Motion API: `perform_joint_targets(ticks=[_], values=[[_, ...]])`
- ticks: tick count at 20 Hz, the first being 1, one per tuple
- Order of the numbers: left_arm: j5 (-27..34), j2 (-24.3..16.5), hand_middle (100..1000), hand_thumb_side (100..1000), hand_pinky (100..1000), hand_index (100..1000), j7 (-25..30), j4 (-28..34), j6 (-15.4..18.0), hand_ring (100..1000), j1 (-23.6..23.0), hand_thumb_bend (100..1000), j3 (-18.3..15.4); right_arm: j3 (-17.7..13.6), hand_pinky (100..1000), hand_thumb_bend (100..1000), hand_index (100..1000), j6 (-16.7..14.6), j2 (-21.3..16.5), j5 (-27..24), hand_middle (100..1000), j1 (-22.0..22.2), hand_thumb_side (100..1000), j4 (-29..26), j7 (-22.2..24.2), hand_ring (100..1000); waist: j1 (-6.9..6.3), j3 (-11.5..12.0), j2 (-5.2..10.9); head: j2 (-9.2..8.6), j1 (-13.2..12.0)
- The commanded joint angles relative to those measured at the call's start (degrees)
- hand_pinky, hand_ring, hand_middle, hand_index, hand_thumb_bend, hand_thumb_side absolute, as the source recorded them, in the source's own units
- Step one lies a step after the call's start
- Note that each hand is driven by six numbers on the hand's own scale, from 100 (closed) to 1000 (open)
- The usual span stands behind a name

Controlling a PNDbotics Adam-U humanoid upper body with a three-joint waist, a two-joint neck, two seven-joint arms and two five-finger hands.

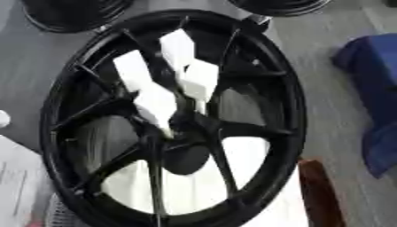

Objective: Pull the pin out of the wheel hub.

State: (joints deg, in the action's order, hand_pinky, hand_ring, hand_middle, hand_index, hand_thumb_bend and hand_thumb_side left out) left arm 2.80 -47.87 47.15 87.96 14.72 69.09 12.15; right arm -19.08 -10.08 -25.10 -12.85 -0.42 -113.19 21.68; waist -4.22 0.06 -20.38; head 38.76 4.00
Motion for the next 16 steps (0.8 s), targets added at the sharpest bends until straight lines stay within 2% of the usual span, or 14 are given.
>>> perform_joint_targets(ticks=[1,13,16], values=[[0.5,-2.2,643,505,811,771,0.9,0.9,0.1,763,0.7,100,-0.7,-0.5,930,100,746,-0.2,-1.8,-0.1,578,0.0,651,-1.4,0.2,761,0.24,-0.1,1.65,-0.21,-0.1],[-0.4,-2.5,652,526,814,788,2.3,2.0,0.2,766,0.3,102,0.2,-0.4,930,100,747,-0.1,-2.0,-0.4,579,-0.1,651,-1.4,0.5,762,0.22,0.0,1.77,-0.34,0.0],[-2.4,-3.1,661,528,821,804,3.2,4.6,0.5,773,-0.1,162,1.9,-0.4,930,100,747,0.0,-2.0,-0.5,579,-0.2,651,-1.4,0.5,762,0.14,0.0,1.76,-0.55,0.1]])
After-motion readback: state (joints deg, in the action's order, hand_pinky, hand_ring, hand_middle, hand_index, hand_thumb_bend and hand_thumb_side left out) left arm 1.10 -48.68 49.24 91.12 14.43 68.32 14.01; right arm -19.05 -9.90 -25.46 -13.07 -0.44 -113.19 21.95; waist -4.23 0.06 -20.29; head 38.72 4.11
